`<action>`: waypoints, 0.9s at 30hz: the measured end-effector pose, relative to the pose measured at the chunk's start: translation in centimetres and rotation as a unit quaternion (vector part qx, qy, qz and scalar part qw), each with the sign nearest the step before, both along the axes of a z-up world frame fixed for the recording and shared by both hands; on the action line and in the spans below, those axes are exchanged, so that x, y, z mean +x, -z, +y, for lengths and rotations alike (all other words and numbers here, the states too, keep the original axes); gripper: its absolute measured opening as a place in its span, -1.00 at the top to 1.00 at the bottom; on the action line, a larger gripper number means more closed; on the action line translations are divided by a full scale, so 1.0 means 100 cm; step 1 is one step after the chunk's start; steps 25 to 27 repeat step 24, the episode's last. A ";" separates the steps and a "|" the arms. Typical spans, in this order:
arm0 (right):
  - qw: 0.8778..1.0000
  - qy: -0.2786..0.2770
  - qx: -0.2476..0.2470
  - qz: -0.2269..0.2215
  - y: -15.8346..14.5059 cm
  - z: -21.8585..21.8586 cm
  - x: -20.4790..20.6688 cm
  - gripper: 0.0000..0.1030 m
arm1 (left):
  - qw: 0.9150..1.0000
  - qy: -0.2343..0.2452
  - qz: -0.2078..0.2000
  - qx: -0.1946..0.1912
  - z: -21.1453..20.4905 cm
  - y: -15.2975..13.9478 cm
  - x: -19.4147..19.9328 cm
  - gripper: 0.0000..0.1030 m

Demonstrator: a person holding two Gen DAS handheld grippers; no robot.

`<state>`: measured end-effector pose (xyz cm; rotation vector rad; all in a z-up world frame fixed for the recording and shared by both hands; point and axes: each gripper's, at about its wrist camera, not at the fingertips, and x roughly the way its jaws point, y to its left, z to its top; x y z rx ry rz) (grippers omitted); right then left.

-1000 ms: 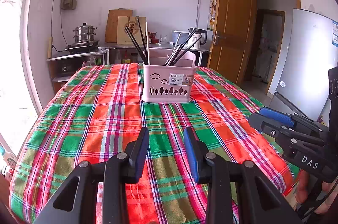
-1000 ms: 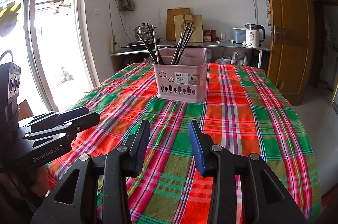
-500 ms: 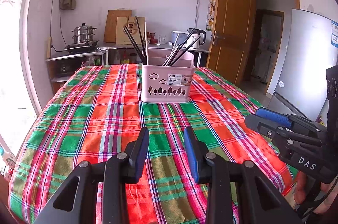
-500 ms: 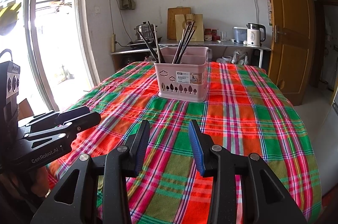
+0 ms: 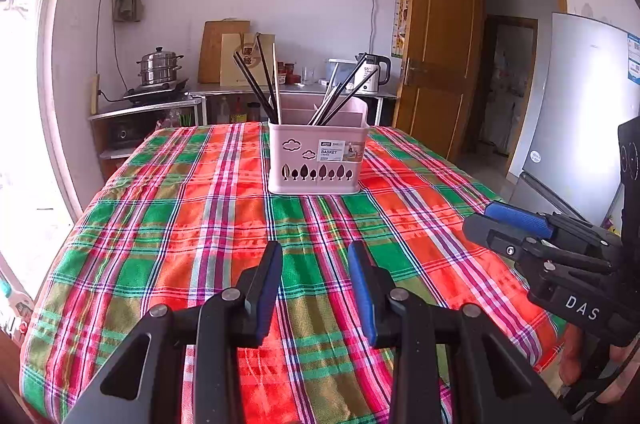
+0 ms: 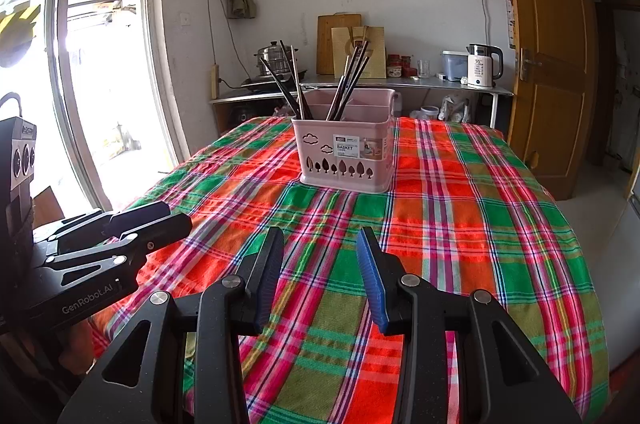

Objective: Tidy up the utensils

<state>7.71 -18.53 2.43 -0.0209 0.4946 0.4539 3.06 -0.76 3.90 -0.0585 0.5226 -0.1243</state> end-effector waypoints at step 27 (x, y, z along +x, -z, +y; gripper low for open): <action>1.000 -0.002 -0.001 0.002 0.000 -0.003 0.001 0.24 | 1.000 -0.003 0.002 0.001 0.000 0.005 0.000 0.35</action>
